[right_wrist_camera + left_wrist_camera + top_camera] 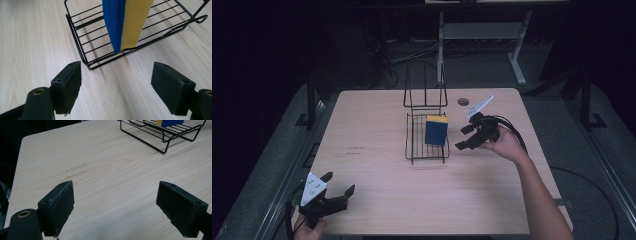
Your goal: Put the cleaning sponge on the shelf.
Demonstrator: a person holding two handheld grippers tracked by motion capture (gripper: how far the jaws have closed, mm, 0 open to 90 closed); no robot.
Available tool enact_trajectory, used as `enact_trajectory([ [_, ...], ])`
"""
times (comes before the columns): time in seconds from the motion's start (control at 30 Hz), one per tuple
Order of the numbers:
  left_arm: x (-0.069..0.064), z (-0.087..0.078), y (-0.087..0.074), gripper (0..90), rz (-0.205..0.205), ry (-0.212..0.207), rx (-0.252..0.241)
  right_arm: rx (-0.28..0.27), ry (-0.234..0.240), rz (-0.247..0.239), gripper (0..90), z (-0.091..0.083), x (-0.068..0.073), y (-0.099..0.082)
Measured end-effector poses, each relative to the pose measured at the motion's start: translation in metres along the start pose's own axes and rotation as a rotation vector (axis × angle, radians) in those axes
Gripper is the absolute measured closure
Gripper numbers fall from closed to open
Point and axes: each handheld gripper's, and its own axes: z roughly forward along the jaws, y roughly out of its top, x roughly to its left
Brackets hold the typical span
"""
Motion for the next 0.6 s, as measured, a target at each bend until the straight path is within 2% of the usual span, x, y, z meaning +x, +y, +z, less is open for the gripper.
enact_trajectory([
  [0.33,0.000,0.000,0.000,14.1,0.001,0.001,0.001,-0.005,-0.008,-0.019,23.5,-0.006,0.007,-0.001],
  [0.6,0.000,0.000,0.000,14.1,0.000,0.000,0.001,0.009,0.011,0.000,23.5,-0.003,0.009,-0.012],
])
